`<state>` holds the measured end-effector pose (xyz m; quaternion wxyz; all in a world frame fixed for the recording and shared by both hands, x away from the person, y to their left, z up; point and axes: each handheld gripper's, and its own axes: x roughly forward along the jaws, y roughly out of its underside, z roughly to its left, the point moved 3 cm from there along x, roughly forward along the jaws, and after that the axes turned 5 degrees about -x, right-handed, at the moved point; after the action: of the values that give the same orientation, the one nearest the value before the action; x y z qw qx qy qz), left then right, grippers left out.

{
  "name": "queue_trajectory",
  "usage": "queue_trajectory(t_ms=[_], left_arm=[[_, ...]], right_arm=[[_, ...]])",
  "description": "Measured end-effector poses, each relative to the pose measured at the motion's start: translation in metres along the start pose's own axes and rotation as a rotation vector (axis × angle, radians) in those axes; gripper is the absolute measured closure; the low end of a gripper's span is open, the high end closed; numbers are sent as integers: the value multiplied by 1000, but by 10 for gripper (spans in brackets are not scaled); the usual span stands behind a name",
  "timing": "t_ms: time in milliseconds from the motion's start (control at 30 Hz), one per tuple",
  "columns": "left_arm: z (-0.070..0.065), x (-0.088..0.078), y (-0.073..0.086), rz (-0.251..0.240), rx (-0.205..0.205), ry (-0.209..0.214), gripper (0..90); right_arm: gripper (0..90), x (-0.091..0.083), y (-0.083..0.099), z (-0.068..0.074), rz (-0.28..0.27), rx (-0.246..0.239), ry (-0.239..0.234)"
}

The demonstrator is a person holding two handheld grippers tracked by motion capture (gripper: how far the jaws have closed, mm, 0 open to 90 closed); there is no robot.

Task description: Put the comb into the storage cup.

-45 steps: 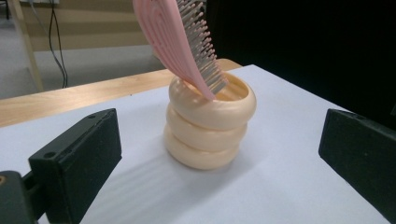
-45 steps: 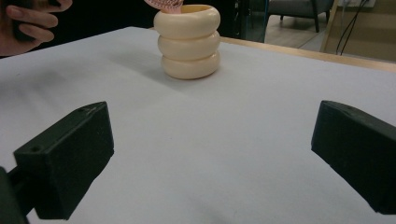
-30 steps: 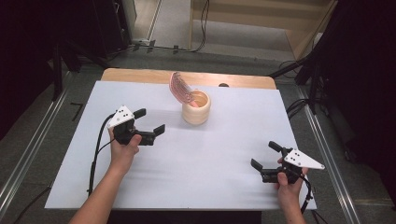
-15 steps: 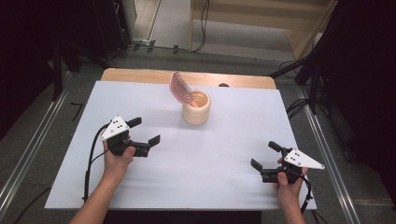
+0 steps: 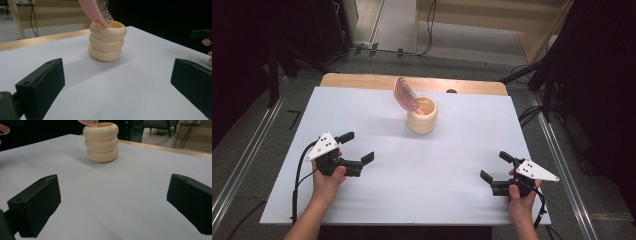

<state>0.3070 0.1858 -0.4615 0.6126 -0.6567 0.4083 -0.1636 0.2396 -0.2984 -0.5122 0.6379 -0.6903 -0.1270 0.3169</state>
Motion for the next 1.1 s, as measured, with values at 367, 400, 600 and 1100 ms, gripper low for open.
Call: queue_trajectory(t_ms=[367, 400, 600, 1100], left_arm=[[3, -17, 8, -5, 5, -23, 0], [3, -18, 9, -8, 3, -25, 0], [6, -24, 14, -5, 1, -35, 0], [12, -45, 28, -7, -4, -57, 0]], right_arm=[[0, 0, 0, 1, 0, 1, 2], [0, 0, -1, 1, 1, 1, 0], [0, -1, 0, 0, 1, 2, 5], [0, -2, -1, 0, 0, 6, 8]])
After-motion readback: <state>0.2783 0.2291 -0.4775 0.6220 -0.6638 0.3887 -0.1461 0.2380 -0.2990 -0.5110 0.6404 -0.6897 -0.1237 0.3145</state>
